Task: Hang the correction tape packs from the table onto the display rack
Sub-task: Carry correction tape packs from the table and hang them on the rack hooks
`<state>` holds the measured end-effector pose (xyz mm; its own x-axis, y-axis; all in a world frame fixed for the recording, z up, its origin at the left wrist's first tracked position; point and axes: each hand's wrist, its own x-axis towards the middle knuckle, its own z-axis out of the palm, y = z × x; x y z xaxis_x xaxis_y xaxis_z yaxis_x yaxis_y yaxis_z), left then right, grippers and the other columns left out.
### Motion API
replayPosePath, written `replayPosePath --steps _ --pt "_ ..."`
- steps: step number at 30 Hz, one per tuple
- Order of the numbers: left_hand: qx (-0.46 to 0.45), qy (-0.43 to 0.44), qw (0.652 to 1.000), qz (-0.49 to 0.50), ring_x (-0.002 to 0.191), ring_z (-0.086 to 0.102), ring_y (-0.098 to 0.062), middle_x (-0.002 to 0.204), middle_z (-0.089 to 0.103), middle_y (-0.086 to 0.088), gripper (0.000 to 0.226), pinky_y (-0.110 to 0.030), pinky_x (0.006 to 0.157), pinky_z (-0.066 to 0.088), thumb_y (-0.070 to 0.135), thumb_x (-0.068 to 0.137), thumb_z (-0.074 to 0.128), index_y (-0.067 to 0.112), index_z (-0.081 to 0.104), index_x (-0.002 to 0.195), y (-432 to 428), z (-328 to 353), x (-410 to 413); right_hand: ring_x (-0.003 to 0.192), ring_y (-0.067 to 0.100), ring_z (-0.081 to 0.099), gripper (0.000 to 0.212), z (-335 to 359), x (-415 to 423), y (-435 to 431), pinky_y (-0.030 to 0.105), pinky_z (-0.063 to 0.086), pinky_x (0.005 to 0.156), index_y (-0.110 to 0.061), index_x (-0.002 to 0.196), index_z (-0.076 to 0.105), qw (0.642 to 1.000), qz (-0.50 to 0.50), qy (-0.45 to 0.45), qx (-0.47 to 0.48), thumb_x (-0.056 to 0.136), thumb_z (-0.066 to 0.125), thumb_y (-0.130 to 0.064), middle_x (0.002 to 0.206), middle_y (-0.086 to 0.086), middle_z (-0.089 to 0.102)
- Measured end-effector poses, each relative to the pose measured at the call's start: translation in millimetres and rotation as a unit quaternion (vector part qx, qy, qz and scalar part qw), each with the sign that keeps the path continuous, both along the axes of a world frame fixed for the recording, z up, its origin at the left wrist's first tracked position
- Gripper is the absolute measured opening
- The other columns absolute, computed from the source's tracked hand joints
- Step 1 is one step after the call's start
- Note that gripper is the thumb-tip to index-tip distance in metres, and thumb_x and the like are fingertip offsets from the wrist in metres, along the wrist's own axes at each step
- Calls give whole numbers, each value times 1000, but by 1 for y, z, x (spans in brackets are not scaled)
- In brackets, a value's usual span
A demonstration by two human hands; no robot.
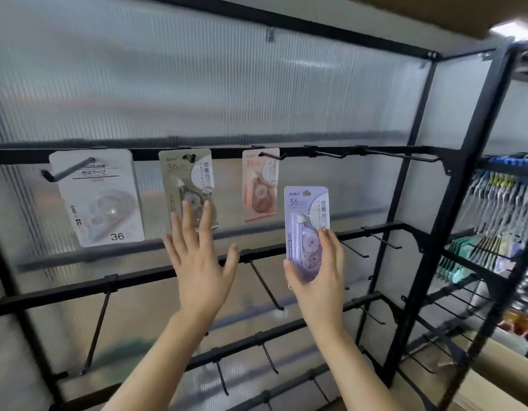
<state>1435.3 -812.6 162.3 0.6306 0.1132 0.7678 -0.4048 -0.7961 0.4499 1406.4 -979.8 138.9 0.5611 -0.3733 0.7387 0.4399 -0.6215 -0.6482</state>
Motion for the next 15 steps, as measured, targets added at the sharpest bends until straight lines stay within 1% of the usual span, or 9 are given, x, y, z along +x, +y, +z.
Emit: replayPosePath --steps 2,3,5,7,8,10,11,13,15 --pt "25 14 999 -17 146 -12 -22 158 -6 -1 73 -43 116 -10 39 90 50 29 8 149 -25 -2 0 130 13 37 74 4 2 -22 -1 27 95 -8 138 42 1000 -5 -7 6 75 78 -16 145 9 37" --pt "34 24 999 -25 145 -12 -22 159 -3 -3 72 -43 116 -10 41 90 47 28 9 149 -38 -4 1 128 10 36 73 7 4 -33 -7 25 91 -7 138 42 1000 -4 -11 8 75 78 -14 144 10 38" --pt "44 42 998 -35 144 -12 -21 159 4 -7 70 -43 116 -11 43 88 44 25 15 150 -61 -8 4 129 11 36 73 14 10 -57 -8 23 91 -6 138 41 1000 -3 -17 6 76 78 -14 144 10 38" --pt "59 56 996 -39 143 -14 -21 159 6 -8 70 -43 115 -12 42 91 49 23 16 150 -81 -15 10 132 18 37 72 24 18 -78 -6 23 94 -6 139 41 1000 -5 -20 3 77 77 -15 144 11 37" --pt "69 66 995 -38 142 -16 -21 160 4 -8 72 -43 115 -13 40 93 53 25 12 150 -89 -19 12 133 20 37 72 29 23 -86 -3 24 96 -6 139 40 1000 -5 -20 0 78 76 -17 145 11 36" --pt "88 86 992 -25 141 -23 -21 159 -3 -6 78 -43 114 -17 38 92 55 31 1 147 -101 -27 19 133 22 37 71 39 32 -99 11 33 99 -7 139 40 1000 -1 -17 -20 78 75 -20 145 10 36" --pt "98 99 990 -14 140 -27 -21 159 -8 -3 78 -42 114 -19 40 93 53 32 -5 145 -106 -31 22 133 23 38 71 44 37 -103 20 37 99 -7 139 40 999 4 -15 -31 79 75 -22 145 10 36" --pt "118 126 985 15 137 -34 -20 155 -21 1 78 -43 113 -22 45 94 46 34 -14 142 -112 -39 27 131 26 40 71 50 46 -109 31 43 98 -6 139 41 999 14 -11 -45 79 75 -22 145 10 36" --pt "129 144 980 38 135 -37 -21 156 -23 0 79 -43 112 -23 47 95 43 34 -20 140 -116 -45 30 130 28 42 71 54 54 -115 43 48 98 -5 138 42 998 15 -10 -56 78 76 -22 144 11 37"
